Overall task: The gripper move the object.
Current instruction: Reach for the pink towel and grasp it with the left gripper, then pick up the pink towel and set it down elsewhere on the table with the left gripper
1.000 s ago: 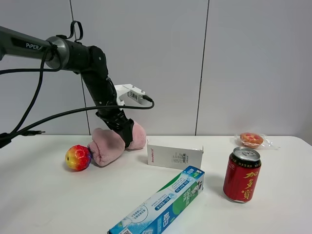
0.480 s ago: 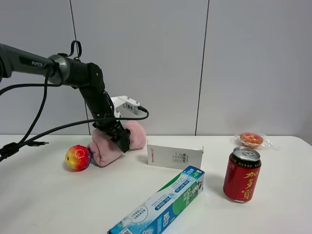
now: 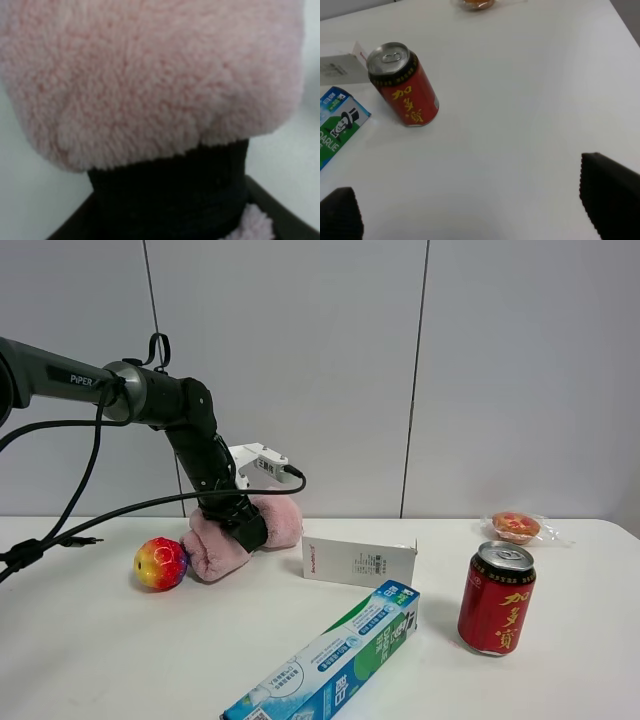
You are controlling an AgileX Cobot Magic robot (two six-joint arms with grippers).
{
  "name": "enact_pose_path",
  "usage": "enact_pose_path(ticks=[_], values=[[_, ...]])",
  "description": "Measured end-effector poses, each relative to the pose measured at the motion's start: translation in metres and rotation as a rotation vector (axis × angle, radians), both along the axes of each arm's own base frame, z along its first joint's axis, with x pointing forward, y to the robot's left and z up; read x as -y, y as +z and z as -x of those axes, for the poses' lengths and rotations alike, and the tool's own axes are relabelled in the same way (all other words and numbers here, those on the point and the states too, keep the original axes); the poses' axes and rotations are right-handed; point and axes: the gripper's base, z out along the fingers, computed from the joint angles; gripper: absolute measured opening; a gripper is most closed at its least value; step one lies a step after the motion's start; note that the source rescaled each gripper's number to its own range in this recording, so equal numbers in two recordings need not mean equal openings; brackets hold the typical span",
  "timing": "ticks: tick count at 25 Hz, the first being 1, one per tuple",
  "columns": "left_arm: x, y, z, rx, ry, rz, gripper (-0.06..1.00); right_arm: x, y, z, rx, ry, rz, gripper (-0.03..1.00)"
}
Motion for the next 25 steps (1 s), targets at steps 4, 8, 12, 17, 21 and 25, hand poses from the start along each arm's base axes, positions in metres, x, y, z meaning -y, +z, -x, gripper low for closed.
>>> enact_pose_path(ticks=[4, 8, 12, 17, 21, 25], values=[[0.002, 0.008, -0.001, 0.004, -0.007, 0.002, 0.0, 0.0, 0.0, 0.0, 0.0, 0.0, 0.0, 1.0], [0.012, 0.042, -0.007, 0.069, -0.034, 0.009, 0.0, 0.0, 0.0, 0.0, 0.0, 0.0, 0.0, 1.0], [0.025, 0.102, -0.005, 0.182, -0.071, 0.011, 0.0, 0.0, 0.0, 0.0, 0.0, 0.0, 0.0, 1.0], [0.056, 0.177, 0.013, 0.367, -0.145, 0.057, 0.0, 0.0, 0.0, 0.0, 0.001, 0.0, 0.0, 1.0], [0.097, 0.214, 0.039, 0.516, -0.313, 0.061, 0.0, 0.0, 0.0, 0.0, 0.001, 0.0, 0.0, 1.0], [0.137, 0.221, 0.063, 0.635, -0.564, -0.014, 0.0, 0.0, 0.0, 0.0, 0.001, 0.0, 0.0, 1.0]])
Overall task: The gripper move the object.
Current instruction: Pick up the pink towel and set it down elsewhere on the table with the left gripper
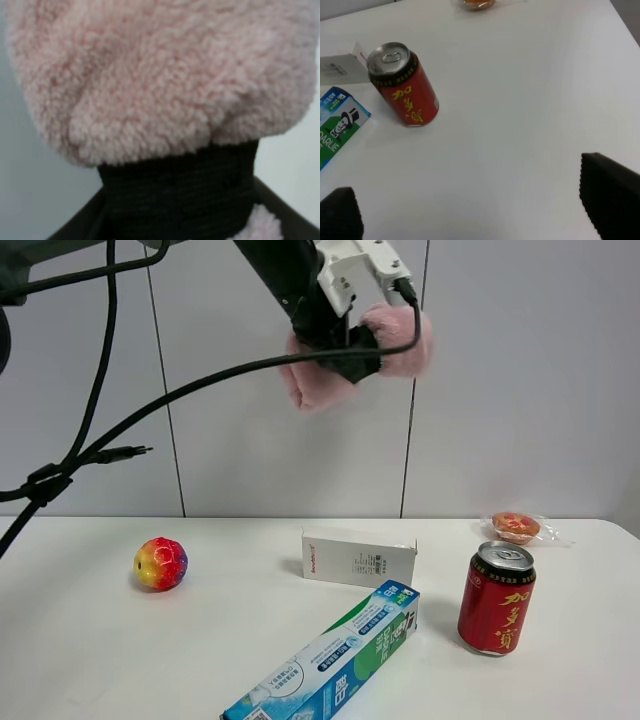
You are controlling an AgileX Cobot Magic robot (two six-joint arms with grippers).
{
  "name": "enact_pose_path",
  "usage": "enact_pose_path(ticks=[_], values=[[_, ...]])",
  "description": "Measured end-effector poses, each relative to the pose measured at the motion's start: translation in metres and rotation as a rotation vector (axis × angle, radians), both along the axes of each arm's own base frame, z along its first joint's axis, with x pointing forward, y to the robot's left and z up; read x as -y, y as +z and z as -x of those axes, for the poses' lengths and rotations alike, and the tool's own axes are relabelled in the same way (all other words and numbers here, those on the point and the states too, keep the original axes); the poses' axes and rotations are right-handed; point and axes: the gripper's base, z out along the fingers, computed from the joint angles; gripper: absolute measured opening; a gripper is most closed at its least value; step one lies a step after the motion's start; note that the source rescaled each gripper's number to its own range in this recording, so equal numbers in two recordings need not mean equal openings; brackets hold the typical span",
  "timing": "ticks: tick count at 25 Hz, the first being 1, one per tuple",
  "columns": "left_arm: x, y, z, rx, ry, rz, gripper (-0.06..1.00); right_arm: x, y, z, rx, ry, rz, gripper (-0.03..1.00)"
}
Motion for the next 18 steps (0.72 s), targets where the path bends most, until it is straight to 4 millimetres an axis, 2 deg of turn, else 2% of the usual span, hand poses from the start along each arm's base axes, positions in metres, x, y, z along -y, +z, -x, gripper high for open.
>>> enact_pose_path(ticks=[4, 9, 13, 18], values=[[0.038, -0.008, 0.022, 0.113, -0.209, -0.129, 0.0, 0.0, 0.0, 0.0, 0.0, 0.0, 0.0, 1.0], [0.072, -0.026, 0.039, 0.159, -0.325, -0.169, 0.0, 0.0, 0.0, 0.0, 0.0, 0.0, 0.0, 1.0], [0.09, -0.03, 0.046, 0.198, -0.358, -0.111, 0.0, 0.0, 0.0, 0.0, 0.0, 0.0, 0.0, 1.0], [0.101, -0.019, 0.047, 0.268, -0.343, 0.04, 0.0, 0.0, 0.0, 0.0, 0.0, 0.0, 0.0, 1.0]])
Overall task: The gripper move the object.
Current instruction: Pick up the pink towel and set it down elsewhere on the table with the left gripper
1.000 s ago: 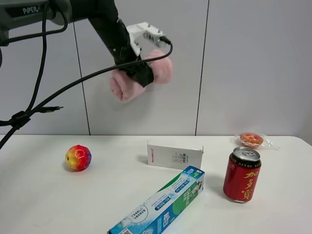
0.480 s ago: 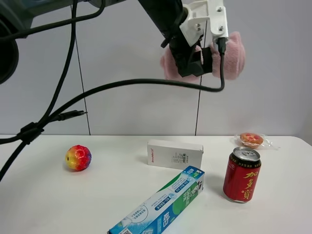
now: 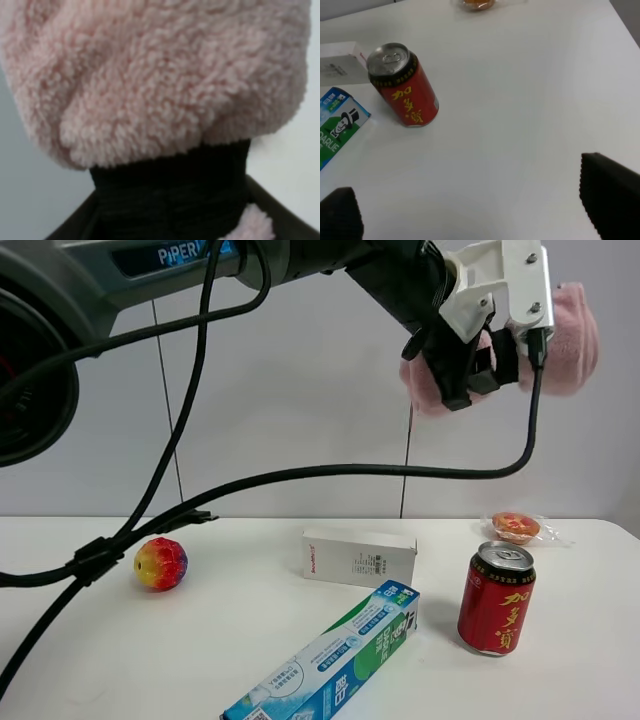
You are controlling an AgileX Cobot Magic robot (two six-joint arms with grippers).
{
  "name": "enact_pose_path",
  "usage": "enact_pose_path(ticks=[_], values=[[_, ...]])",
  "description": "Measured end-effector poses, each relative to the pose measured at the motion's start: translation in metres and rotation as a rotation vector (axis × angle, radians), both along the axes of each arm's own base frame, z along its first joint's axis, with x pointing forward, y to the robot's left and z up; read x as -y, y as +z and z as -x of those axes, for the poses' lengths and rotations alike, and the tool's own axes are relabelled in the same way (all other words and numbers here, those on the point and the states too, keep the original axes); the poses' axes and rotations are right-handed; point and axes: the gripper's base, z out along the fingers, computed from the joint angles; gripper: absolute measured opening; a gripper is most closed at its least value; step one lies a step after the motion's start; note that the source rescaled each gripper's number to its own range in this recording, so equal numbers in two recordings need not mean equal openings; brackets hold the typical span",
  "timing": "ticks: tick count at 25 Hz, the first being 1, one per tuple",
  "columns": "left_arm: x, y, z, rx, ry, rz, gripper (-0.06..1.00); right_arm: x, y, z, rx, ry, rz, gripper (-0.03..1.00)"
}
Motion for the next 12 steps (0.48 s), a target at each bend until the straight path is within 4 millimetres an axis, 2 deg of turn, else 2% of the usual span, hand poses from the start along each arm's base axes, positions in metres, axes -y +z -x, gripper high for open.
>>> enact_pose_path(ticks=[2, 5, 8, 12], values=[[0.004, 0.003, -0.001, 0.001, 0.001, 0.08, 0.0, 0.0, 0.0, 0.0, 0.0, 0.0, 0.0, 1.0], [0.011, -0.006, -0.007, 0.01, 0.005, 0.162, 0.0, 0.0, 0.0, 0.0, 0.0, 0.0, 0.0, 1.0], [0.018, -0.032, -0.014, 0.033, -0.001, 0.146, 0.0, 0.0, 0.0, 0.0, 0.0, 0.0, 0.0, 1.0], [0.025, -0.078, -0.025, 0.051, -0.023, 0.069, 0.0, 0.0, 0.0, 0.0, 0.0, 0.0, 0.0, 1.0]])
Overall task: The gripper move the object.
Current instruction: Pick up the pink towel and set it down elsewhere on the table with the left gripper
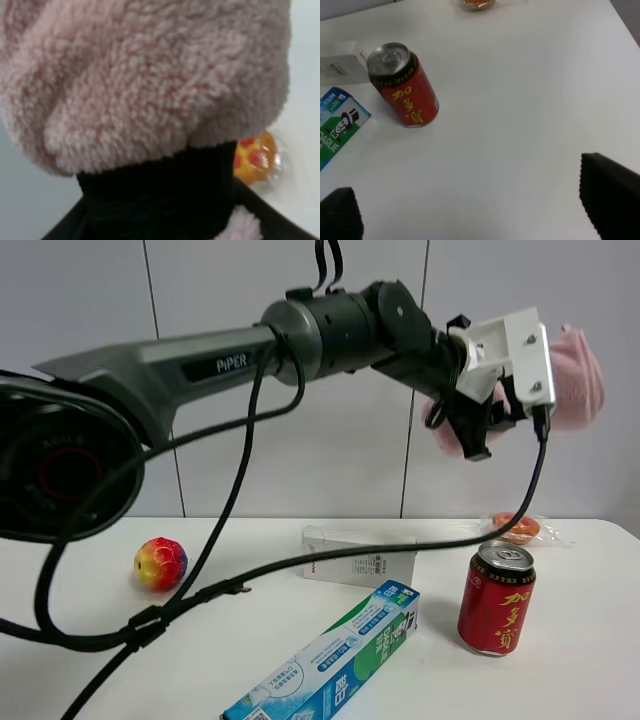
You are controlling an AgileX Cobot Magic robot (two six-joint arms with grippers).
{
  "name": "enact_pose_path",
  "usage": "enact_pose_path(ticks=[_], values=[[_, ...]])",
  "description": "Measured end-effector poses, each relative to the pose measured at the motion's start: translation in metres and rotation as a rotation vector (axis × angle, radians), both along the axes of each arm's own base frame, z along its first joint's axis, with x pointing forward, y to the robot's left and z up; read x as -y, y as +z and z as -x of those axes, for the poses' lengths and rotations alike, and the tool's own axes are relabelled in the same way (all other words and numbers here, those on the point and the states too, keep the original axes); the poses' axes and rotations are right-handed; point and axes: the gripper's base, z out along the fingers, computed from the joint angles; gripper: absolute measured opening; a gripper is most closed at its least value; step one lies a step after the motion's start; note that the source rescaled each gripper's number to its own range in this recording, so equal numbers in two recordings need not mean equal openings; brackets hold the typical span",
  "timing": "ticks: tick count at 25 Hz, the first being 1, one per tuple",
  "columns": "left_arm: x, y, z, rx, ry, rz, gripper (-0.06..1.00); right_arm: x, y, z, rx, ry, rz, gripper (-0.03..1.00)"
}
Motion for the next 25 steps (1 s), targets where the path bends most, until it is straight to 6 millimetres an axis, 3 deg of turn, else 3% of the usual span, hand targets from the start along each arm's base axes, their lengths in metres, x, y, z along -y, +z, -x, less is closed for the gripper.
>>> enact_pose_path(ticks=[6, 9, 25], values=[[0.002, -0.051, -0.01, 0.022, -0.037, -0.108, 0.0, 0.0, 0.0, 0.0, 0.0, 0.0, 0.0, 1.0], [0.003, -0.063, -0.01, 0.009, -0.044, -0.11, 0.0, 0.0, 0.0, 0.0, 0.0, 0.0, 0.0, 1.0], [0.006, -0.086, -0.009, -0.057, -0.06, -0.115, 0.0, 0.0, 0.0, 0.0, 0.0, 0.0, 0.0, 1.0]])
